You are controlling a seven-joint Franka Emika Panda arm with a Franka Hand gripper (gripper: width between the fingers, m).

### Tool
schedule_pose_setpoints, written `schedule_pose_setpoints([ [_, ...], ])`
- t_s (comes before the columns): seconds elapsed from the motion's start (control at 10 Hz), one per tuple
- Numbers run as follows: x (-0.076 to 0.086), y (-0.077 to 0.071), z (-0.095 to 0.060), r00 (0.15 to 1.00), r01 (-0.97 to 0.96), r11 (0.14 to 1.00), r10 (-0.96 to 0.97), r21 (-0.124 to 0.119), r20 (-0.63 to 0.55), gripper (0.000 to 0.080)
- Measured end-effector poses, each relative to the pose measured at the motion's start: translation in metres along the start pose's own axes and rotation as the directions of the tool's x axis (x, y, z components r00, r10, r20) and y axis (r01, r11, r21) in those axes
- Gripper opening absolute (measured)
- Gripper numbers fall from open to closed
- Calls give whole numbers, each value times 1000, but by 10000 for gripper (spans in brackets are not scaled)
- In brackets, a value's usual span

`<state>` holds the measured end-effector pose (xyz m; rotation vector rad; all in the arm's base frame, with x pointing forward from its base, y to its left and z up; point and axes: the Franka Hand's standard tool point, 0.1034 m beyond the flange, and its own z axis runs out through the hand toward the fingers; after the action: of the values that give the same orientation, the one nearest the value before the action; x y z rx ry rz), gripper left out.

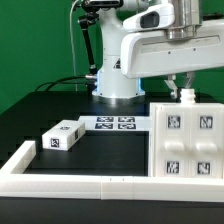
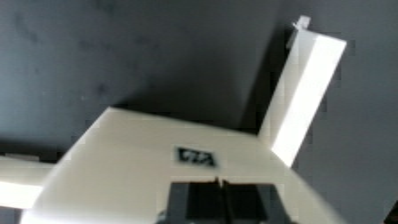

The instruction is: Assemble cabinet

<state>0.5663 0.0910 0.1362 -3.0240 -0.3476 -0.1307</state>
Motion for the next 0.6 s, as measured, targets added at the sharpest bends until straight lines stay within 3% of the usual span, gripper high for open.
schedule_pose_setpoints([
  [0.4, 2, -5, 0, 1000, -6, 1000, 6, 2, 2, 29],
  [0.5, 1, -6, 3, 1000, -3, 1000, 3, 2, -6, 201],
  [0.6, -18, -10, 18, 1000, 6, 1000, -6, -3, -23, 385],
])
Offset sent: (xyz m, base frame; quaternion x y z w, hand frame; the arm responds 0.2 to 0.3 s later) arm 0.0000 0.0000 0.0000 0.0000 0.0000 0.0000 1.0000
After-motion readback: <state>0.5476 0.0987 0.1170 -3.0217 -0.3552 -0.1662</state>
